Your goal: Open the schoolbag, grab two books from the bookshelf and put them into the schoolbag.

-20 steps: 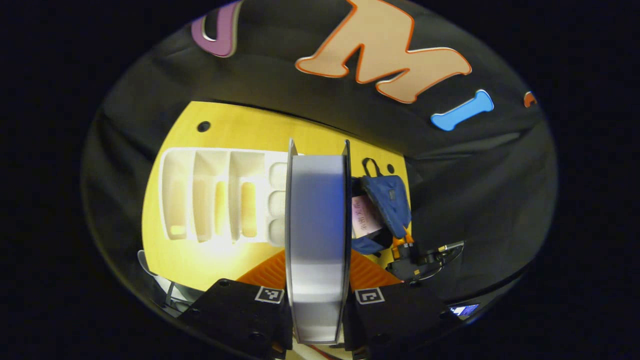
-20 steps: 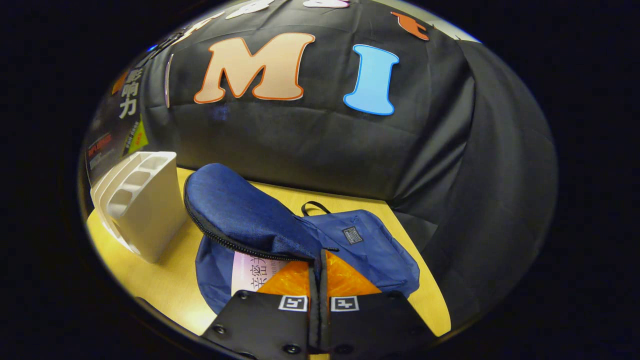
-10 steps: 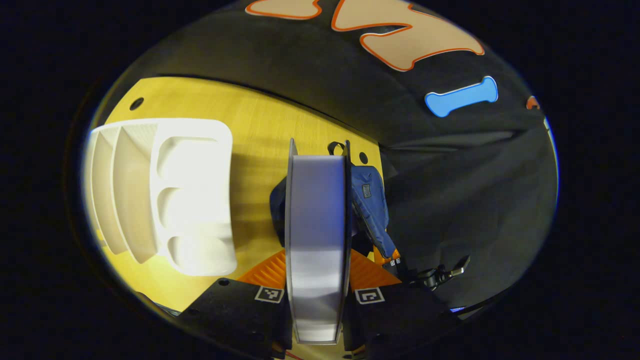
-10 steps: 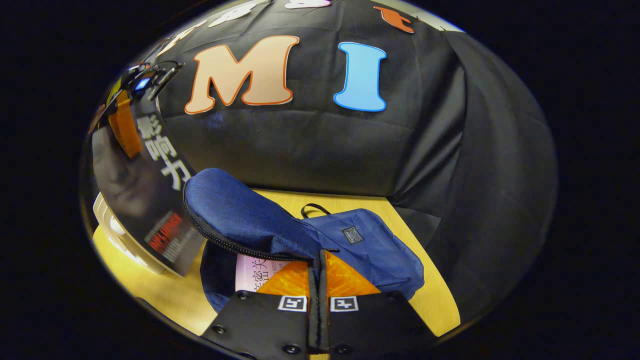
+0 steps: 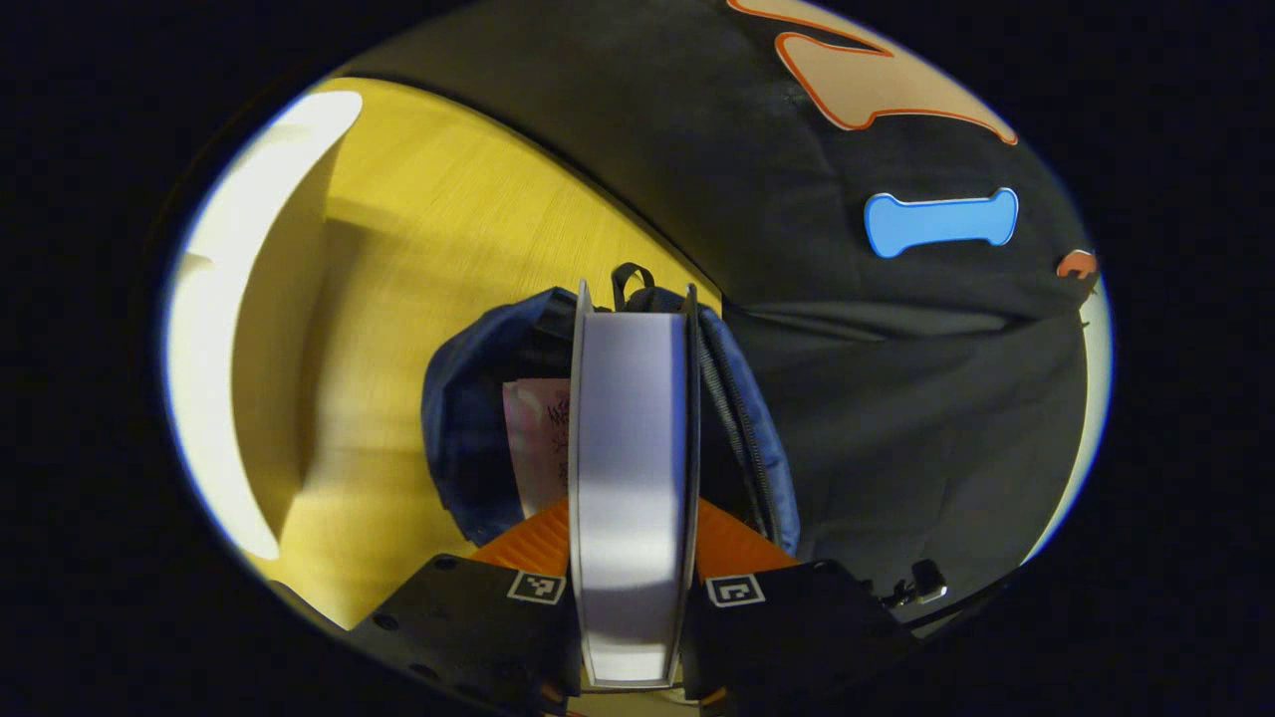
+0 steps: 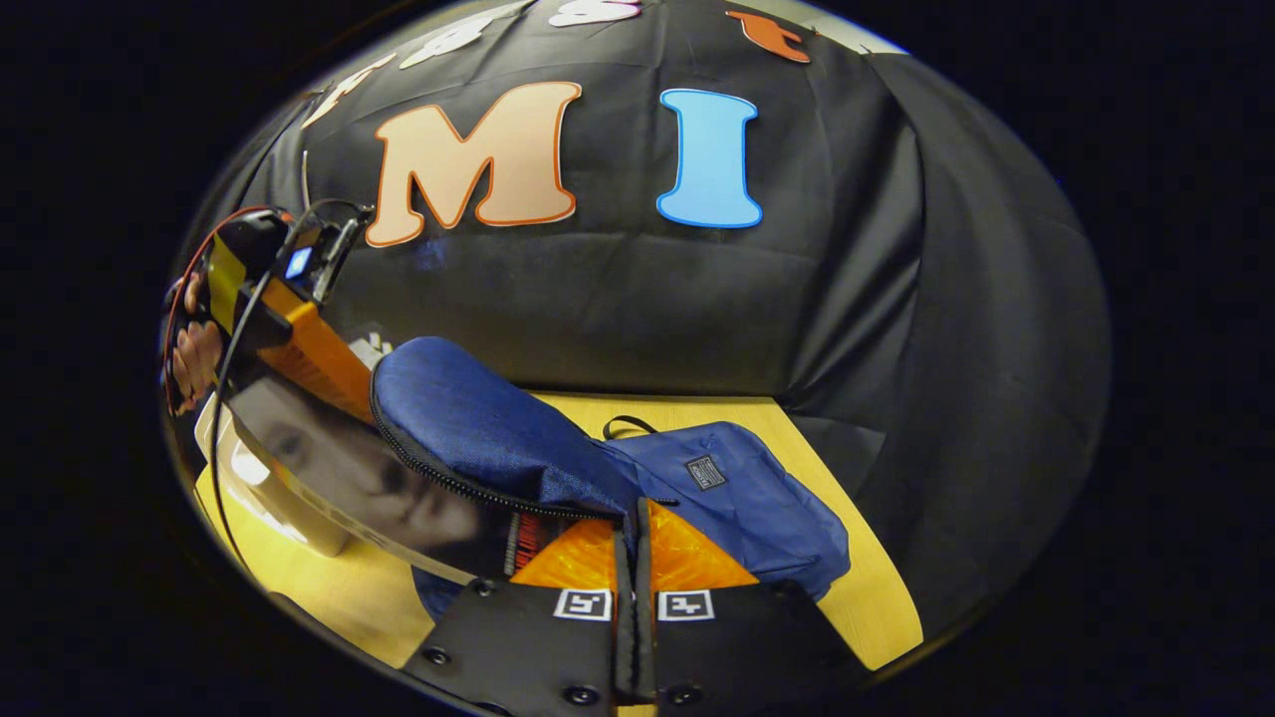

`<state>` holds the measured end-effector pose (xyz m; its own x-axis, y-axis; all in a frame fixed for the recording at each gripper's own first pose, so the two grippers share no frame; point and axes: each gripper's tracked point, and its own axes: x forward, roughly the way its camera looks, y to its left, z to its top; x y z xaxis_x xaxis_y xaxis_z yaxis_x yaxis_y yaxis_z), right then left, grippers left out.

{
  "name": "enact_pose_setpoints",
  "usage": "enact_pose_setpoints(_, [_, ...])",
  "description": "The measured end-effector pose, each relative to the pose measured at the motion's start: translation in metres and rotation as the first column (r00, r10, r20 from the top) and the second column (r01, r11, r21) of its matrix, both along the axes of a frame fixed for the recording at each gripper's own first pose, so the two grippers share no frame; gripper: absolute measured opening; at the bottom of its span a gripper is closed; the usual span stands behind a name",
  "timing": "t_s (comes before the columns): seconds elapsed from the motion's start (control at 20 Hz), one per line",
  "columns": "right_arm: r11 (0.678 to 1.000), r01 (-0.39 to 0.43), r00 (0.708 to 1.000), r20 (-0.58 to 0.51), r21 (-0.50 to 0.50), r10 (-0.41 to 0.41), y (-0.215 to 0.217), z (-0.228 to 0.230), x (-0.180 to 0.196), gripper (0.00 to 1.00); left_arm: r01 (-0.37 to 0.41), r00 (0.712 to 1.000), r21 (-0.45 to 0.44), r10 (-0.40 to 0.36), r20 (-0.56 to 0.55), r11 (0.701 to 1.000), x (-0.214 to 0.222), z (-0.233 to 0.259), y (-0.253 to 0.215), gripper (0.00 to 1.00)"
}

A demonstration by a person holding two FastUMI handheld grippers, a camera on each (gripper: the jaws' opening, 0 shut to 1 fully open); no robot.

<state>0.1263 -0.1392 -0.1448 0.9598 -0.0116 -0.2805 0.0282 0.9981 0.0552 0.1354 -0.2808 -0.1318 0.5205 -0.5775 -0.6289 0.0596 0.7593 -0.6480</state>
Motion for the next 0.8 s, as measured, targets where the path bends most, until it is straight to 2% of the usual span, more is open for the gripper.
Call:
enact_pose_setpoints(0.05, [1.0,-0.003,1.0,0.002,0.001,0.003,0.0,0.0,-0.001,0.05,-0.01,1.0,-0.014,0.01,0.008,1.0,0.005,-0.006,-0.005,0.37])
enact_pose_setpoints(0.35, [0.999,-0.028,0.999,0.017,0.016,0.028,0.006,0.004,-0.003,0.03,-0.074,0.996,-0.145,0.081,0.044,0.987,0.026,-0.025,-0.034,0.36])
enact_pose_setpoints(0.55, [0.999,-0.042,0.999,0.017,0.029,0.042,0.011,0.006,-0.005,0.05,-0.057,0.996,-0.224,0.07,0.051,0.973,0.033,-0.04,-0.046,0.36])
enact_pose_setpoints(0.8, [0.998,-0.055,0.998,0.011,0.036,0.054,0.018,0.004,-0.006,0.03,-0.007,0.999,-0.272,0.021,0.05,0.962,0.031,-0.067,-0.061,0.37])
